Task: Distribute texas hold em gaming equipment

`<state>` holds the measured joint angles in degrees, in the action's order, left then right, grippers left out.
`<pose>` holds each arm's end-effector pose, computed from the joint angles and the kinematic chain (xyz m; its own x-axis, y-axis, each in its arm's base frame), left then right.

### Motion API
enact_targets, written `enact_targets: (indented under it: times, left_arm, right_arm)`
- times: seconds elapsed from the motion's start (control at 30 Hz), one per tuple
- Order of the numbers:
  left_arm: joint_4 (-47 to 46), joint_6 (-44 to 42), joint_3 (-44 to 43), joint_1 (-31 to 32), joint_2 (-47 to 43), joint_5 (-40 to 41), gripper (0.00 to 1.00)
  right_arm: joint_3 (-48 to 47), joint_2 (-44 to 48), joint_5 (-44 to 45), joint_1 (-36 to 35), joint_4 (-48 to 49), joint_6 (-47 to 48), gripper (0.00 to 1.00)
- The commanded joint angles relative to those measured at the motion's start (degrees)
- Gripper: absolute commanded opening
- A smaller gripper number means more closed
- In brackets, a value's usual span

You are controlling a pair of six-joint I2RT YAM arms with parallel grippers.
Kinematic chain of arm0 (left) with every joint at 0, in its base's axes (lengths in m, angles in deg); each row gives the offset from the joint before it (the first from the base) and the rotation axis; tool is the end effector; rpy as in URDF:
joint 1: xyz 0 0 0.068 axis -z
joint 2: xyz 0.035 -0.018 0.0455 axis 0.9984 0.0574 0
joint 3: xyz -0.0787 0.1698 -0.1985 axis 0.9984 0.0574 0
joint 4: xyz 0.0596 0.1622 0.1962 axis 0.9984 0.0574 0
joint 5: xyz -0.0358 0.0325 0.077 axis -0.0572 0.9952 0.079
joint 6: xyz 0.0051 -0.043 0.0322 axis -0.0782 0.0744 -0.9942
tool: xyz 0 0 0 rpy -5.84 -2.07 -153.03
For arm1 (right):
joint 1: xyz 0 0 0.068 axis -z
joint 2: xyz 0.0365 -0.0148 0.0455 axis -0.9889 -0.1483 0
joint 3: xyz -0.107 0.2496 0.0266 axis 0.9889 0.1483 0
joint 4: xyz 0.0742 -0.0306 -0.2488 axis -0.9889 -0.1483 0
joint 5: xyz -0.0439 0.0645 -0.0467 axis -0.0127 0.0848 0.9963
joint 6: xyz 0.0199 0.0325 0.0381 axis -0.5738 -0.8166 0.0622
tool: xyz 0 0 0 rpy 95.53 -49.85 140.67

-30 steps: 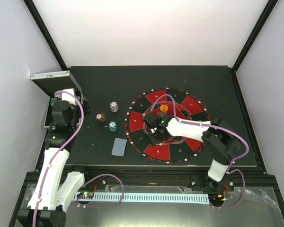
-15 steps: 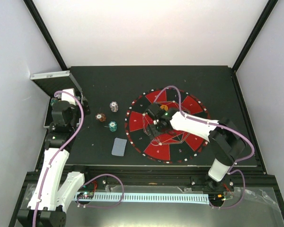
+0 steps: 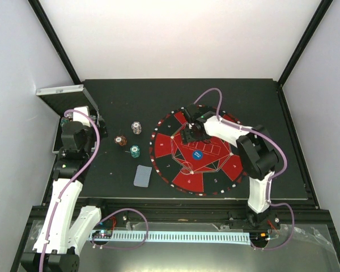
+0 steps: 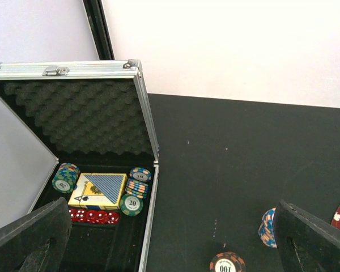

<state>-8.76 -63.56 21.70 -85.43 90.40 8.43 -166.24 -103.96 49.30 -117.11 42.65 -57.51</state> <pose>0.1678 0.0041 0.3285 -0.2965 -0.0450 -0.9540 -0.2027 0.9791 0.0168 0.3156 0.2220 0.1799 -0.9109 -0.2167 -0.3510 -0.2432 0.9694 0.0326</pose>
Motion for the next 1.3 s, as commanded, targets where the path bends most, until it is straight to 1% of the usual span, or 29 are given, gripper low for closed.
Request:
enact_targets:
  times: [0.0, 0.13, 0.5, 0.83, 0.9, 1.0, 1.1, 1.27]
  left_arm:
    - [-0.9, 0.3, 0.1, 0.3, -0.5, -0.2, 0.99]
    - [-1.0, 0.3, 0.1, 0.3, -0.5, -0.2, 0.99]
    - [-1.1, 0.3, 0.1, 0.4, -0.4, -0.2, 0.99]
    - [-1.2, 0.2, 0.1, 0.4, -0.3, -0.1, 0.99]
    - [-1.0, 0.2, 0.1, 0.4, -0.3, -0.1, 0.99]
    - [-1.1, 0.2, 0.2, 0.4, -0.4, -0.1, 0.99]
    - [-1.1, 0.3, 0.1, 0.5, -0.4, -0.2, 0.99]
    - [-1.1, 0.2, 0.2, 0.5, -0.7, -0.2, 0.99]
  right_arm:
    - [-3.2, -3.7, -0.3, 0.8, 1.0, 1.3, 0.9]
    - [-4.1, -5.9, 1.3, 1.6, 0.5, 1.7, 0.9]
    - [-4.5, -8.6, 0.0, 3.3, 1.6, 2.5, 0.86]
    - [-4.9, -9.8, -0.2, 3.5, 1.9, 4.1, 0.71]
    - [-4.6, -9.0, -0.9, 3.5, 1.4, 4.4, 0.67]
    - [-2.1, -6.1, -2.0, 3.5, 3.1, 5.1, 0.64]
    - [-0.5, -3.1, -2.2, 3.5, 2.5, 5.6, 0.61]
    - [5.5, 4.3, -3.2, 3.3, 1.9, 5.0, 0.6]
